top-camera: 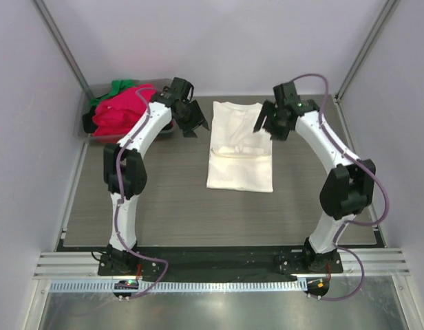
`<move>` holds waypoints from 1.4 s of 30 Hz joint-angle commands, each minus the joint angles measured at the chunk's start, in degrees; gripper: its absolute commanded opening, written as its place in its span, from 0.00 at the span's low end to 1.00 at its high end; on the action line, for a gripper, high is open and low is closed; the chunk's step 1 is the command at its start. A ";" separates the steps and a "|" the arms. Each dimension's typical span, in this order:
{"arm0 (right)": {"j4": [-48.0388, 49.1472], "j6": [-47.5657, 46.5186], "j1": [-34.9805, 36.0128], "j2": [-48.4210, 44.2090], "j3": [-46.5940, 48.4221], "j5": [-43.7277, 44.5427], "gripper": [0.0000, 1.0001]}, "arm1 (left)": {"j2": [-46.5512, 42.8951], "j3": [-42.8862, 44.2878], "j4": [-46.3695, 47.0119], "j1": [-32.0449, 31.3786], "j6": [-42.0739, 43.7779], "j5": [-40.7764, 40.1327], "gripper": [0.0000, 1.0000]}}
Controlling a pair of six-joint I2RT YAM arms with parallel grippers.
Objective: Fold and stack the t-shirts
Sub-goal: Fold the tshirt
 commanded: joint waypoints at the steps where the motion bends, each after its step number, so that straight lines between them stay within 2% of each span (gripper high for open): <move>1: 6.84 1.24 6.05 -7.13 -15.06 -6.11 0.71 | -7.72 -8.37 1.73 -2.30 3.38 0.72 0.56; 3: 8.10 1.59 9.05 -7.93 -19.38 -6.21 0.68 | -12.36 -15.90 2.78 -3.26 4.09 -0.08 0.55; 7: 8.54 1.15 15.03 -3.72 -19.14 -4.98 0.62 | -20.90 -28.67 6.47 -3.97 4.36 -1.74 0.54; 14: 8.02 -1.04 16.36 5.86 -14.22 1.51 0.57 | -31.28 -38.00 3.93 -3.80 7.35 -4.56 0.54; 20: 3.55 -5.69 16.10 14.46 -4.12 9.86 0.56 | -37.52 -43.90 4.10 -3.36 7.61 -5.79 0.54; 23: -0.50 -8.24 14.87 18.77 4.39 12.95 0.56 | -38.05 -44.34 3.31 -3.27 7.88 -5.53 0.54; 27: -6.30 -10.45 12.41 25.02 21.59 19.27 0.59 | -38.67 -44.87 3.31 -3.35 7.53 -5.09 0.54; 30: -7.54 -11.32 11.44 21.55 24.63 19.28 0.61 | -38.93 -46.62 5.24 -3.44 7.17 -3.51 0.52; 32: -6.32 -11.07 11.44 17.15 21.66 18.24 0.62 | -38.85 -47.94 8.30 -3.44 6.65 -1.49 0.52; 35: -1.76 -8.87 11.44 5.99 7.62 14.38 0.64 | -37.88 -51.36 14.11 -3.62 5.16 2.64 0.53; 36: -0.26 -8.17 11.35 3.09 -1.38 12.88 0.64 | -37.36 -52.33 15.25 -3.88 4.80 3.25 0.53; 38: 4.39 -6.06 11.17 -5.88 -10.83 7.20 0.64 | -35.43 -52.51 17.19 -5.02 4.71 3.53 0.53; 39: 5.80 -5.53 10.74 -8.78 -19.66 5.07 0.64 | -34.64 -52.34 17.63 -5.46 4.80 3.61 0.53; 42: 9.76 -3.33 10.03 -17.66 -34.01 0.13 0.64 | -32.17 -52.34 20.18 -6.87 4.71 4.32 0.53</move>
